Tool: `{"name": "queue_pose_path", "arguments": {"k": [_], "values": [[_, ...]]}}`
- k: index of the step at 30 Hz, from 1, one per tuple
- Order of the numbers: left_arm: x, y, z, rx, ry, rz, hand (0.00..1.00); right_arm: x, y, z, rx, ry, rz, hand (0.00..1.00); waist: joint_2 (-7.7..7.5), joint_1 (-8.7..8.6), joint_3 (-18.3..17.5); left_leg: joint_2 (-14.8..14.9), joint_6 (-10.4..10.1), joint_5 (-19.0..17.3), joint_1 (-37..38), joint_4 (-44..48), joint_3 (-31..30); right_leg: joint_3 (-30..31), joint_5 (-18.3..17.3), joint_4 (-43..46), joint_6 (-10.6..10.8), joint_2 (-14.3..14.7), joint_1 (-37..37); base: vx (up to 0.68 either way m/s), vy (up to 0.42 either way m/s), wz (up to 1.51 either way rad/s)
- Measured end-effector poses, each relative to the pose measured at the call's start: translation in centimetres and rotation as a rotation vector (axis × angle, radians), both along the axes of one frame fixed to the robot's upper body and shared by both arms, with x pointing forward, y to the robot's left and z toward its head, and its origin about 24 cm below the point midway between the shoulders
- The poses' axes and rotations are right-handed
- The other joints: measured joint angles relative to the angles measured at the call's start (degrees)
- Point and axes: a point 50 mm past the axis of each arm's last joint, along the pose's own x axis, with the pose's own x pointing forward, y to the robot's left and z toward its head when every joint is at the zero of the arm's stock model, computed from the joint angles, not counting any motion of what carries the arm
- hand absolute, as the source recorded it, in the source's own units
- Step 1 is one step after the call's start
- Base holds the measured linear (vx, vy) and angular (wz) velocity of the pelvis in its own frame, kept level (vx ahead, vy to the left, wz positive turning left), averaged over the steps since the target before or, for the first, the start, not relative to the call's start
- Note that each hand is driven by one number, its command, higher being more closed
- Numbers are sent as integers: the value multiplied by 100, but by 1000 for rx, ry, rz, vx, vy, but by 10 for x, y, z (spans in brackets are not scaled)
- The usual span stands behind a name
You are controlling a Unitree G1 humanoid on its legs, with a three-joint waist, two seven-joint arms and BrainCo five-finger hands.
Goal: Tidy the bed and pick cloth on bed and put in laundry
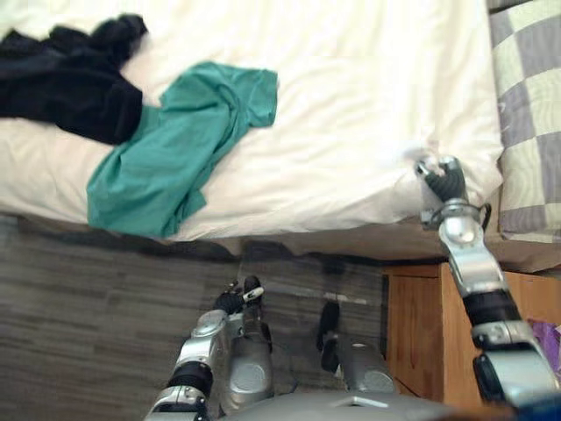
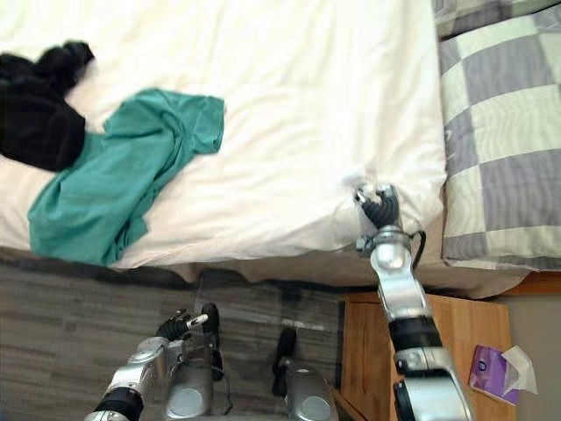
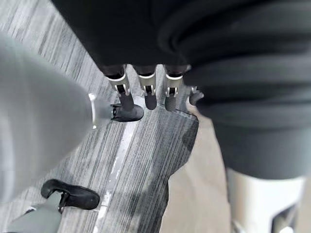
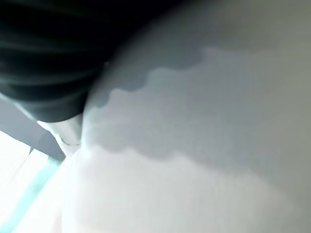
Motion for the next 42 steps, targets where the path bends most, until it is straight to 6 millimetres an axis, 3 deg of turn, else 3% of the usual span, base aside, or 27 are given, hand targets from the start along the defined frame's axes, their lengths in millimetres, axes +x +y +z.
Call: {"name": "queue_pose_path", "arguments": {"k": [5, 8, 10, 13, 15, 19, 24, 27, 28, 30, 32, 36, 37, 40, 42], "values": [[-40, 0, -21, -20, 124, 23, 0, -40, -4, -50, 173, 84, -84, 0, 171, -165, -445, -177, 5, 51, 594, -413, 138, 156, -32, -179, 144, -86, 425, 80, 39, -9], [-72, 2, -34, -15, 221, 33, 0, -63, 2, -78, 396, 101, -146, 0, 287, -219, -674, -221, 18, -68, 853, -440, 400, 322, -11, -295, 203, -137, 582, 50, 46, -32], [-80, 0, -37, -34, 234, 69, 0, -77, 5, -94, 486, 120, -196, 0, 331, -245, -759, -229, -3, -116, 947, -447, 482, 381, -3, -358, 217, -144, 667, 28, 15, -27], [-92, -3, -40, -72, 227, 125, 0, -115, 19, -133, 660, 216, -310, 0, 391, -302, -925, -202, -66, -277, 1261, -453, 748, 517, -3, -470, 240, -139, 955, 44, 15, -32], [-96, -6, -41, -90, 227, 132, 0, -130, 22, -146, 686, 256, -354, 0, 422, -331, -1014, -194, -77, -321, 1361, -454, 798, 527, -10, -501, 248, -141, 1035, 58, 4, -19], [-102, -6, -43, -114, 209, 167, 0, -185, 26, -189, 775, 427, -572, 0, 387, -323, -1180, -137, -103, -468, 1600, -455, 1071, 595, -93, -546, 250, -130, 1209, 27, 0, -16], [-108, -5, -45, -147, 202, 225, 0, -236, 11, -211, 815, 489, -872, 0, 371, -318, -1239, -141, -153, -558, 1777, -455, 1312, 608, -90, -573, 246, -176, 1389, 96, 10, -8], [-110, -4, -46, -155, 209, 223, 0, -245, -1, -209, 834, 420, -1001, 0, 352, -322, -1298, -144, -180, -593, 1868, -455, 1400, 619, -92, -576, 247, -189, 1429, 77, 12, -13], [-109, -4, -46, -160, 207, 218, 0, -246, -5, -208, 842, 388, -1039, 100, 338, -314, -1304, -144, -180, -598, 1916, -455, 1432, 616, -96, -582, 254, -193, 1468, 71, -2, -11], [-109, -4, -46, -162, 206, 217, 0, -243, -12, -204, 860, 329, -1073, 100, 326, -304, -1304, -142, -208, -619, 1987, -455, 1481, 609, -100, -585, 260, -194, 1518, 53, -8, -12], [-110, -4, -46, -169, 206, 211, 0, -228, -29, -188, 840, 205, -1059, 100, 323, -315, -1307, -149, -221, -647, 2070, -455, 1525, 595, -110, -585, 275, -206, 1574, 36, -11, -10], [-110, -4, -46, -176, 215, 210, 0, -183, -66, -129, 689, -69, -877, 100, 321, -321, -1312, -181, -220, -649, 2067, -455, 1522, 561, -122, -574, 293, -252, 1577, -7, -1, 2], [-111, -3, -46, -179, 213, 215, 0, -167, -74, -106, 635, -152, -780, 100, 307, -322, -1311, -184, -220, -649, 2068, -456, 1518, 550, -123, -572, 295, -256, 1578, -32, -11, 3], [-112, -2, -45, -180, 208, 220, 0, -130, -71, -59, 561, -296, -516, 100, 262, -322, -1332, -185, -212, -643, 2065, -456, 1511, 535, -132, -570, 300, -258, 1576, -35, -16, 2], [-113, -2, -45, -177, 205, 221, 0, -114, -60, -45, 579, -319, -370, 100, 218, -330, -1362, -182, -211, -643, 2048, -456, 1489, 515, -136, -564, 303, -260, 1551, -32, -14, 5]]}}
